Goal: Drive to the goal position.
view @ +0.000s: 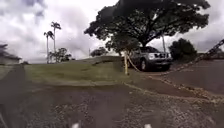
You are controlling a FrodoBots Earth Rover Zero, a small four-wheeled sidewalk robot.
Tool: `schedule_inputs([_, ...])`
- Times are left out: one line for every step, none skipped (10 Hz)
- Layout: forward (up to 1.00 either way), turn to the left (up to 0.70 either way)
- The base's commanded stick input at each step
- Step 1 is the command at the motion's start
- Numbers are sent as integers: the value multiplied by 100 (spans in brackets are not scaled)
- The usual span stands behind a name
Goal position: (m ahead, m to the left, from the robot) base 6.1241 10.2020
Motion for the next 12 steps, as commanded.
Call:
schedule_inputs([0,70])
schedule_inputs([0,70])
schedule_inputs([0,70])
schedule_inputs([0,70])
schedule_inputs([0,70])
schedule_inputs([0,70])
schedule_inputs([0,70])
schedule_inputs([0,70])
schedule_inputs([0,70])
schedule_inputs([0,70])
schedule_inputs([0,70])
schedule_inputs([0,70])
